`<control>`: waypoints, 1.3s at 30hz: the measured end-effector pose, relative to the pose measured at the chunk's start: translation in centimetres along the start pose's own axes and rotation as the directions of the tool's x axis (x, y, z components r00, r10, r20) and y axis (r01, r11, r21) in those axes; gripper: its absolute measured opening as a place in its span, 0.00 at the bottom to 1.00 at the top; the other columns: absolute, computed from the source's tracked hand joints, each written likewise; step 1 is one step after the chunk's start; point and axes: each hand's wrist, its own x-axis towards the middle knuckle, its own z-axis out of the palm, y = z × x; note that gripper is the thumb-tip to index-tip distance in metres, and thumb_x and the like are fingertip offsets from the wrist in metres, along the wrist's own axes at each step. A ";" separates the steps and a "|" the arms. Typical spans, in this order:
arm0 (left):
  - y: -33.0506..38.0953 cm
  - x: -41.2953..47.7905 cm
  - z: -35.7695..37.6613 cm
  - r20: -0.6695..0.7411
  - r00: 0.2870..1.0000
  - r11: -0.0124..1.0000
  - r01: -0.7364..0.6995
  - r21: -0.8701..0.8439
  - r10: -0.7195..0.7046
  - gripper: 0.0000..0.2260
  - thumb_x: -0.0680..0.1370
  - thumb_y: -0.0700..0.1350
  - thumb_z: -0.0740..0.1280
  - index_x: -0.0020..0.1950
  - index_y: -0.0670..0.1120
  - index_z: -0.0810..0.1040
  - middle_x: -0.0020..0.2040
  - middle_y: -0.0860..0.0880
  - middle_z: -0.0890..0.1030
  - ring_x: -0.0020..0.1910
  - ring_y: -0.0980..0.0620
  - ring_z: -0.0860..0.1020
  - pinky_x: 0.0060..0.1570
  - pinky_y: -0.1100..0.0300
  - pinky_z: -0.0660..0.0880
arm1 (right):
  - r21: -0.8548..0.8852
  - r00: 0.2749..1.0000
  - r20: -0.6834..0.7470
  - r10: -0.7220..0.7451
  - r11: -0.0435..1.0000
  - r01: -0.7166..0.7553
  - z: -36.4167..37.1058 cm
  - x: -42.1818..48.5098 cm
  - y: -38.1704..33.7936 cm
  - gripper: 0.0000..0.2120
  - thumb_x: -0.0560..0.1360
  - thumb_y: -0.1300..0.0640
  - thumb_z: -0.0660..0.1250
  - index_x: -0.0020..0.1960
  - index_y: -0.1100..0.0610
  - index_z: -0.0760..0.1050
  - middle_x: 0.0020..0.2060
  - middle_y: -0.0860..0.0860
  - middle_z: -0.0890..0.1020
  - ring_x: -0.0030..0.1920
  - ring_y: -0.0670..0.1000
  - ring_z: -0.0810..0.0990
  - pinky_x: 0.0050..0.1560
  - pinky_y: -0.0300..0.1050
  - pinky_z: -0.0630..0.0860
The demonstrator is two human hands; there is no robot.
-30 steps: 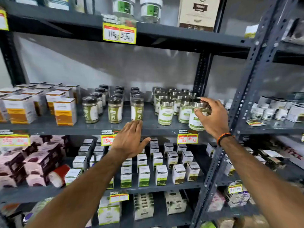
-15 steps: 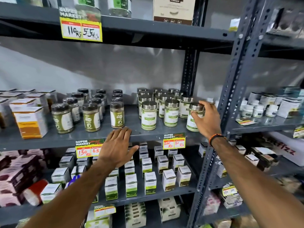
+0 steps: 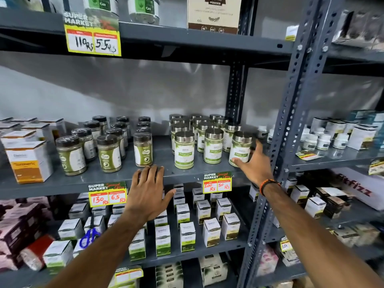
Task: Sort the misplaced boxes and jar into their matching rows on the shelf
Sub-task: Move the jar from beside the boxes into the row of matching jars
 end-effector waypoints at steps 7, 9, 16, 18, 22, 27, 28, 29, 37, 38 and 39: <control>-0.3 -0.2 0.5 -0.013 1.000 1.000 -0.004 0.001 0.004 0.37 0.79 0.68 0.52 0.77 0.42 0.66 0.74 0.41 0.72 0.73 0.40 0.68 0.74 0.41 0.62 | -0.061 1.000 0.007 0.015 0.998 -0.015 0.8 1.4 0.1 0.35 0.71 0.49 0.78 0.71 0.59 0.68 0.60 0.55 0.84 0.59 0.58 0.82 0.59 0.52 0.78; -0.3 -0.3 0.5 -0.017 1.000 1.000 -0.003 -0.005 0.002 0.37 0.79 0.68 0.52 0.77 0.42 0.66 0.74 0.41 0.72 0.73 0.40 0.68 0.74 0.41 0.62 | -0.075 1.000 0.026 0.007 0.997 -0.005 0.7 1.5 0.3 0.33 0.71 0.49 0.79 0.69 0.58 0.69 0.60 0.55 0.84 0.59 0.57 0.83 0.59 0.51 0.78; -0.2 -0.3 0.5 -0.034 0.999 1.000 0.011 -0.023 -0.012 0.36 0.80 0.68 0.52 0.77 0.42 0.67 0.73 0.41 0.73 0.73 0.40 0.69 0.74 0.41 0.62 | -0.118 0.998 0.061 0.016 0.993 -0.009 1.0 1.8 0.7 0.30 0.69 0.54 0.80 0.66 0.58 0.72 0.61 0.55 0.83 0.61 0.56 0.82 0.62 0.50 0.77; -0.2 -0.4 0.6 -0.039 0.999 1.000 0.013 -0.025 -0.014 0.36 0.80 0.68 0.52 0.77 0.42 0.67 0.74 0.41 0.72 0.73 0.40 0.68 0.75 0.40 0.62 | -0.128 0.996 0.086 0.017 0.992 -0.006 0.8 2.1 0.6 0.28 0.71 0.55 0.79 0.67 0.58 0.72 0.62 0.56 0.83 0.61 0.57 0.81 0.62 0.48 0.75; -0.3 -0.4 0.7 -0.041 0.999 1.000 0.004 -0.027 -0.005 0.36 0.80 0.68 0.52 0.77 0.42 0.66 0.74 0.41 0.72 0.73 0.40 0.68 0.74 0.41 0.62 | -0.127 0.995 0.098 -0.001 0.992 0.013 0.8 1.7 0.5 0.26 0.74 0.57 0.77 0.68 0.59 0.73 0.63 0.56 0.82 0.63 0.58 0.80 0.61 0.45 0.72; -0.5 -0.4 0.7 -0.034 0.999 1.000 0.002 -0.020 -0.003 0.36 0.80 0.68 0.52 0.78 0.43 0.65 0.75 0.41 0.71 0.74 0.41 0.68 0.75 0.41 0.61 | -0.103 0.999 0.048 0.010 0.995 -0.005 1.0 1.4 0.5 0.25 0.72 0.55 0.78 0.67 0.59 0.75 0.62 0.56 0.83 0.62 0.58 0.81 0.63 0.51 0.76; -0.5 -0.4 0.8 -0.031 1.000 1.000 0.002 -0.017 -0.003 0.36 0.80 0.68 0.52 0.78 0.43 0.64 0.75 0.42 0.71 0.74 0.41 0.68 0.75 0.42 0.60 | -0.104 0.999 0.051 0.011 0.995 -0.006 1.0 1.4 0.5 0.25 0.72 0.55 0.78 0.67 0.59 0.75 0.62 0.56 0.83 0.62 0.58 0.81 0.63 0.50 0.76; -0.5 -0.4 0.8 -0.029 1.000 1.000 0.002 -0.015 -0.003 0.36 0.80 0.68 0.52 0.79 0.43 0.64 0.76 0.42 0.71 0.74 0.41 0.67 0.75 0.42 0.60 | -0.101 0.998 0.055 0.015 0.995 -0.009 1.0 1.4 0.5 0.25 0.73 0.55 0.78 0.67 0.59 0.75 0.61 0.56 0.83 0.62 0.58 0.81 0.63 0.50 0.76; -0.4 -0.3 0.9 -0.015 1.000 1.000 0.012 -0.014 -0.012 0.37 0.80 0.68 0.51 0.79 0.43 0.64 0.76 0.42 0.71 0.75 0.41 0.67 0.75 0.41 0.60 | -0.104 0.996 0.084 0.034 0.994 -0.025 0.8 1.6 0.4 0.23 0.75 0.56 0.76 0.66 0.58 0.74 0.62 0.56 0.83 0.62 0.58 0.81 0.60 0.47 0.75; -0.4 -0.3 0.9 -0.013 1.000 1.000 0.013 -0.013 -0.013 0.37 0.80 0.68 0.51 0.79 0.43 0.64 0.76 0.42 0.70 0.75 0.41 0.67 0.76 0.41 0.60 | -0.105 0.996 0.086 0.036 0.994 -0.026 0.8 1.6 0.5 0.23 0.75 0.56 0.75 0.66 0.58 0.74 0.62 0.56 0.83 0.62 0.58 0.81 0.61 0.48 0.75; -0.4 -0.4 0.9 -0.012 1.000 1.000 0.014 -0.011 -0.014 0.37 0.80 0.68 0.51 0.79 0.43 0.64 0.76 0.42 0.70 0.75 0.41 0.67 0.76 0.41 0.60 | -0.110 0.995 0.087 0.039 0.993 -0.029 0.8 1.6 0.5 0.22 0.75 0.56 0.75 0.66 0.58 0.74 0.62 0.56 0.83 0.62 0.58 0.81 0.61 0.49 0.76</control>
